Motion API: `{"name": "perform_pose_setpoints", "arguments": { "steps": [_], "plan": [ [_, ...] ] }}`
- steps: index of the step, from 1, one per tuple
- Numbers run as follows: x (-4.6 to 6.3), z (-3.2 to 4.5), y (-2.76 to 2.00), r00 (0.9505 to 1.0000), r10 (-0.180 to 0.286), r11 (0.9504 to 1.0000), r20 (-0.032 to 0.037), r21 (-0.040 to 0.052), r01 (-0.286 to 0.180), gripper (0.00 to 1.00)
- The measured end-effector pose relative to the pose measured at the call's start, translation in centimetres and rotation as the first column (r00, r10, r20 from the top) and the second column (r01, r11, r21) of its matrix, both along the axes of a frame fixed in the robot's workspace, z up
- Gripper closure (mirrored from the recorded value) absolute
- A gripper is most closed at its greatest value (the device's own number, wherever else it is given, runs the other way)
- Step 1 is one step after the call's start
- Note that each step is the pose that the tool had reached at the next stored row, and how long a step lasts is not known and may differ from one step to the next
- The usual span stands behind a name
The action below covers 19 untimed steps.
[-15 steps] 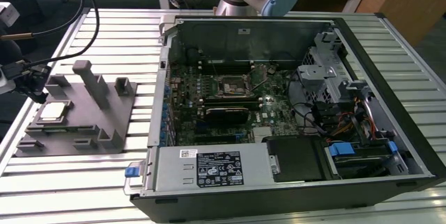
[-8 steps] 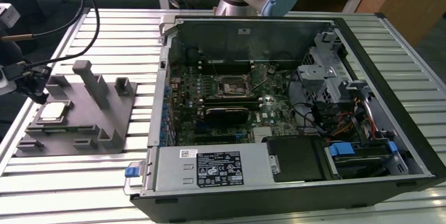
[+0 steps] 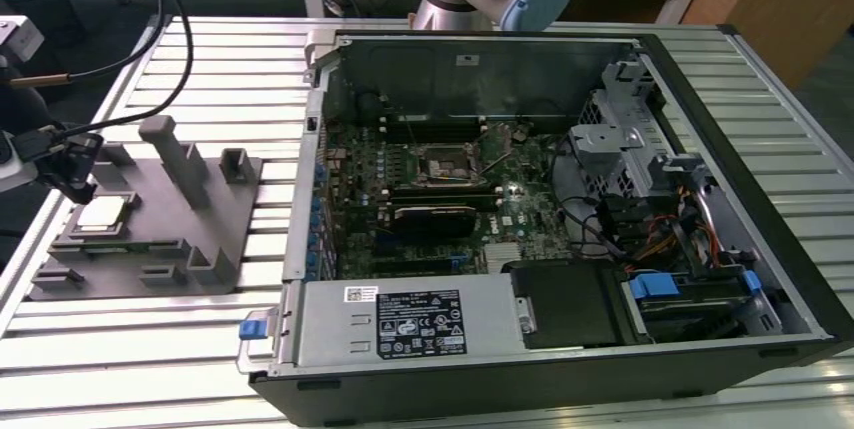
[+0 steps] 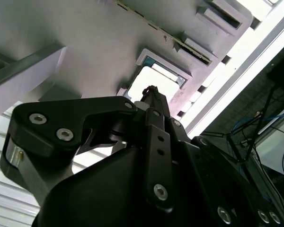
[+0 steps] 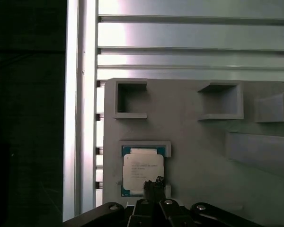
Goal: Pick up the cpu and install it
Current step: 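Pick up the cpu and move it towards the insertion slot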
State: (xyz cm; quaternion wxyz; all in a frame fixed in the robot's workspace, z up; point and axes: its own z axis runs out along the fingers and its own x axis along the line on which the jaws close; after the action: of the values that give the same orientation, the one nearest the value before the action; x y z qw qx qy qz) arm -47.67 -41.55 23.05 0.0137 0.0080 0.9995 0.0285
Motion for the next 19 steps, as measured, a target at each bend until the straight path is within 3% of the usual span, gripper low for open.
{"name": "perform_pose_setpoints", "arguments": {
  "steps": [19],
  "plan": [
    [-0.2, -1.89, 0.18, 1.0, 0.0, 1.0, -0.0001, 0.0, 0.0, 0.89]
  ]
}}
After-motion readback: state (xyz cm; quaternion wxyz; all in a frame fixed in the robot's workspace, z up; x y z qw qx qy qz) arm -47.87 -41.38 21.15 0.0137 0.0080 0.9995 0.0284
